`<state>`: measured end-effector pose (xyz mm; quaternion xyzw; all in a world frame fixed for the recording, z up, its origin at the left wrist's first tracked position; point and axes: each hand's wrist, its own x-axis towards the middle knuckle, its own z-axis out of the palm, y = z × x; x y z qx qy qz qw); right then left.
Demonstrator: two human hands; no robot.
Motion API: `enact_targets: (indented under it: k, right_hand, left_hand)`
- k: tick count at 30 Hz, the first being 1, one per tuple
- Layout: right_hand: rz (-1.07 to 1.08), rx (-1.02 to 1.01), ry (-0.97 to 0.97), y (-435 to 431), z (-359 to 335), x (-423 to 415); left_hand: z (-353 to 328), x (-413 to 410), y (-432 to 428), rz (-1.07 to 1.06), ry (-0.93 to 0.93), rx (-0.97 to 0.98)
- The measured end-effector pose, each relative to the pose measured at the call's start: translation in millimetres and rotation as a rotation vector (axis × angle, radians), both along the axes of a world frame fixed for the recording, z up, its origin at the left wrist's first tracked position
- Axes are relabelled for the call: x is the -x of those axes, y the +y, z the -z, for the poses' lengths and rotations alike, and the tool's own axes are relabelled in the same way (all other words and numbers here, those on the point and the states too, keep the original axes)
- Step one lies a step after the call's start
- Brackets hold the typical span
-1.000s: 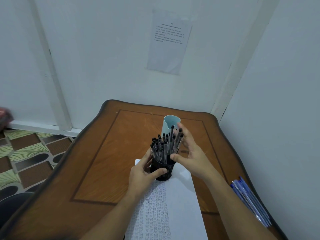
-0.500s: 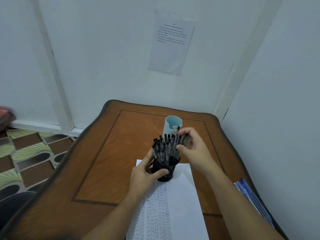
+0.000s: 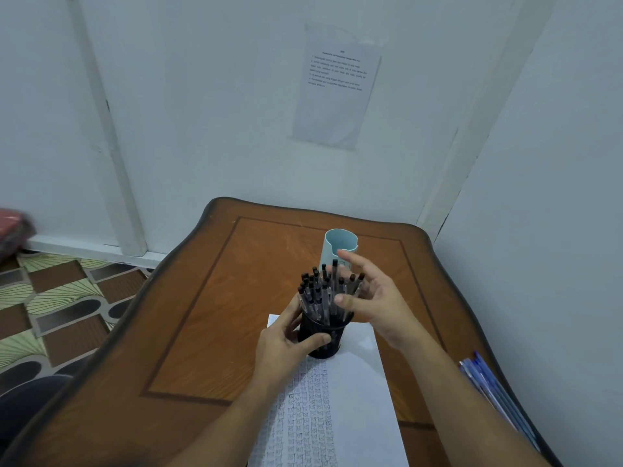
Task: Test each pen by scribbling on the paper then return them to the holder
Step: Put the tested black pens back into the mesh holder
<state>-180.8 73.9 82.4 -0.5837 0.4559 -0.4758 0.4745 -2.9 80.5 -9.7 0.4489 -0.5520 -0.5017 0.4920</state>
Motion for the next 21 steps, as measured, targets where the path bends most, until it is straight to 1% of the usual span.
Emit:
enact_targets:
  k: [3, 6, 10, 12, 14, 18, 19, 21]
  right_hand:
    - [0.091, 0.027, 0.026, -0.6, 6.8, -1.7]
    - [-0.013, -0.047, 0.105, -2.7, 12.9, -10.5]
    - [0.016, -0.063, 0.175, -8.5, 16.3, -14.8]
    - [-0.018, -0.057, 0.202, -10.9, 12.2, -8.3]
    - [-0.069, -0.051, 0.184, -12.0, 8.2, 1.3]
    - [-0.094, -0.107, 0.009, -12.1, 13.9, 11.4]
    - [-0.092, -0.123, 0.010, -11.2, 18.4, 9.5]
    - [-0.060, -0.146, 0.084, -9.4, 25.8, -0.3]
  left_hand:
    - [0.6, 0.0, 0.0, -0.003, 0.005, 0.001]
    - [0.2, -0.3, 0.6, -0.007, -0.011, 0.012]
    - [-1.4, -0.4, 0.9, -0.001, -0.022, 0.030]
    - [-0.5, -0.5, 0.2, 0.008, -0.018, 0.023]
    - [0.3, -0.3, -0.3, 0.007, -0.002, 0.014]
    - [1.5, -0.6, -0.8, 0.004, 0.001, 0.015]
    - [1.9, -0.9, -0.7, 0.003, -0.003, 0.019]
    - [1.1, -1.0, -0.4, 0.010, -0.018, 0.037]
